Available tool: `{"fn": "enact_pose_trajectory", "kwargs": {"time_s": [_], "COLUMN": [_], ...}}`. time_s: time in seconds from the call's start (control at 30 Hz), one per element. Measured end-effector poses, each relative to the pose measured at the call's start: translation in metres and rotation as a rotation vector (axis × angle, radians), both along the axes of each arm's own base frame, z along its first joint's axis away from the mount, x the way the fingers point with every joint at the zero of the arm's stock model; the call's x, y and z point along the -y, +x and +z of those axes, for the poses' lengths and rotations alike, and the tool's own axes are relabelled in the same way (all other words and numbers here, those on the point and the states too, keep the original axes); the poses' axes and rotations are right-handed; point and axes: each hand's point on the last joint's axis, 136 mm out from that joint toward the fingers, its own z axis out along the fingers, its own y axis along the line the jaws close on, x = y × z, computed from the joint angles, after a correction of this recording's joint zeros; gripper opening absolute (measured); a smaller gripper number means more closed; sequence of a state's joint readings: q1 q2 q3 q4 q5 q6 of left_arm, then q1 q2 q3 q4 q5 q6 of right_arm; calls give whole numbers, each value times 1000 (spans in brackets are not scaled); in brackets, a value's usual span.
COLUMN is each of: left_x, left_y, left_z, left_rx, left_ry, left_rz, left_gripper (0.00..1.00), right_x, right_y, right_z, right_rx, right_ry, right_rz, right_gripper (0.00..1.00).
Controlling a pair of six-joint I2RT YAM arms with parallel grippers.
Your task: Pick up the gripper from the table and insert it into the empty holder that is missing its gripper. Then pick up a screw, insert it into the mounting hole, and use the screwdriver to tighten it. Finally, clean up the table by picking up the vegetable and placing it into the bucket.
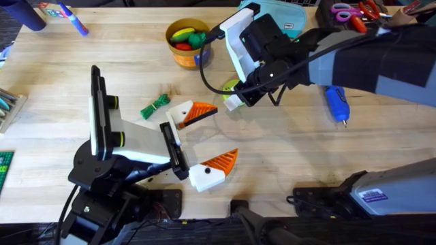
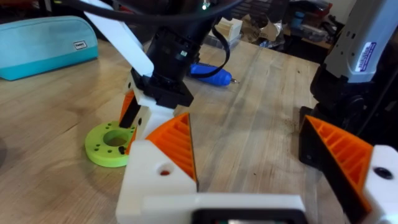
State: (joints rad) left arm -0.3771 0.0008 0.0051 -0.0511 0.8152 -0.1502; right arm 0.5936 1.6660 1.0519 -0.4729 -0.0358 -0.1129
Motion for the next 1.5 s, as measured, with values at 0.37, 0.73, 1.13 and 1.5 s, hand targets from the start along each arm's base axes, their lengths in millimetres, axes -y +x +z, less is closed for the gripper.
{"fn": "enact_pose_trajectory", "kwargs": {"time_s": [0.37, 0.73, 1.13, 1.5], "left_x": [0, 0, 0, 0], "left_y": [0, 0, 0, 0], "left_z": [-2, -2, -2, -2], "left_rx": [-12, -12, -12, -12], "left_ry": [2, 2, 2, 2], "left_rz": [0, 0, 0, 0], "left_gripper": [991, 991, 991, 991], "right_x": [-35, -33, -43, -43], "right_y": [-2, 4, 4, 5], "right_z": [11, 3, -6, -8], "right_rx": [-20, -12, -5, -5], "right_ry": [172, 149, 148, 143], "right_rz": [34, 7, 28, 23], "right_gripper": [585, 585, 544, 388]}}
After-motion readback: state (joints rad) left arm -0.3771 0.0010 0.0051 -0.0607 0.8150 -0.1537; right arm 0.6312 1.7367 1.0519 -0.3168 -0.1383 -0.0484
